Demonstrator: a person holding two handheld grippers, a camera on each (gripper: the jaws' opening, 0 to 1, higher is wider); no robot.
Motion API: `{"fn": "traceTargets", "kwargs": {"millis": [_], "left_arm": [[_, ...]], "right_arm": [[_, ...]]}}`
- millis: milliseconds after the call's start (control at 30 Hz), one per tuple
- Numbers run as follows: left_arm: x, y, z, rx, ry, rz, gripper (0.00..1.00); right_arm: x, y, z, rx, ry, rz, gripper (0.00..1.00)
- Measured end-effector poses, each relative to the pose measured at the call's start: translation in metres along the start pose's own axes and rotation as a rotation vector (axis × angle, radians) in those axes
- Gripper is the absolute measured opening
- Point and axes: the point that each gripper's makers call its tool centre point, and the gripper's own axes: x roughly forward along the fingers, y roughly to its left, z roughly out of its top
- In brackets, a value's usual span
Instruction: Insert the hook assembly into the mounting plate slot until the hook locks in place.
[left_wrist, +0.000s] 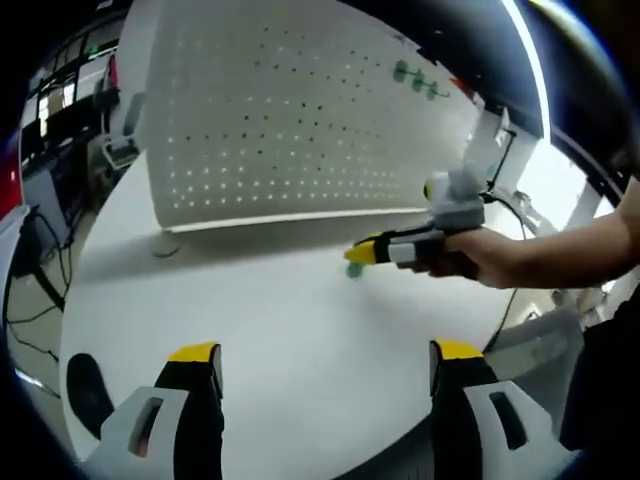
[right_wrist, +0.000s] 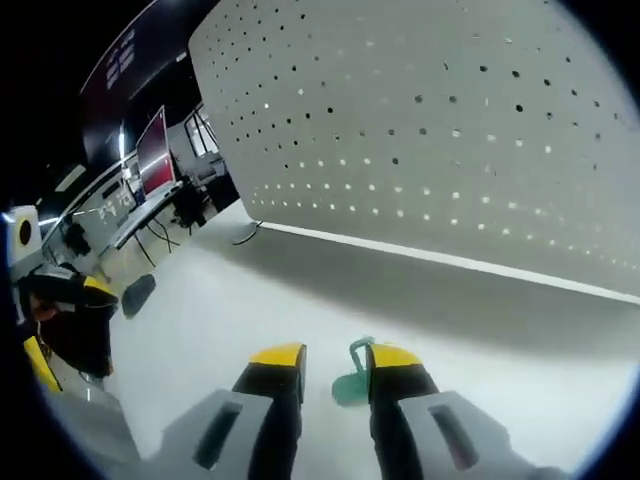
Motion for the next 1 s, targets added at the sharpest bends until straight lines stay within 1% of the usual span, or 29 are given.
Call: {"fn": "traceTargets", "kwargs": {"millis": [100,167,233,267,300,333,467,633,800,933,1000], "left_arm": [[0.0,0.002,-0.001,-0.001,0.002,0.004,0.86],[0.0,0.002,-0.001,-0.006,0.002,0.004,0.86],[0.0,0.002,-0.002,-0.008,0.003,0.004,0.86],[0.0,0.002,-0.002,-0.009,0.003,0.004,0.86],[0.0,0.002,-0.002,-0.01,0.002,0.003,0.86],[0.0,0.002,-0.002,-0.011,0.002,0.004,0.86],[0.0,0.0,-0.003,-0.012,0.001,0.002,0.85],[0.002,-0.004,0.0,-0.006,-0.002,-0.004,0.86],[0.003,-0.008,0.008,0.007,-0.014,-0.009,0.86],[0.001,-0.009,0.017,0.022,-0.029,-0.008,0.86],[0.0,-0.01,0.021,0.03,-0.035,-0.008,0.86]], "right_arm": [[0.008,-0.001,0.002,0.019,0.015,-0.005,0.18],[0.014,0.001,0.004,0.02,0.021,-0.004,0.11],[0.016,-0.001,0.002,-0.038,0.055,-0.032,0.08],[0.018,-0.002,0.001,-0.056,0.066,-0.039,0.07],[0.018,-0.002,0.001,-0.054,0.068,-0.041,0.06],[0.018,-0.003,0.001,-0.05,0.071,-0.047,0.03],[0.011,-0.009,0.005,-0.052,0.059,-0.069,0.0],[0.004,-0.013,0.005,-0.059,0.043,-0.072,0.0],[-0.01,-0.013,0.021,-0.047,-0.026,-0.077,0.0],[-0.02,-0.008,0.037,-0.048,-0.079,-0.059,0.0],[-0.027,-0.003,0.046,-0.063,-0.105,-0.05,0.0]]}}
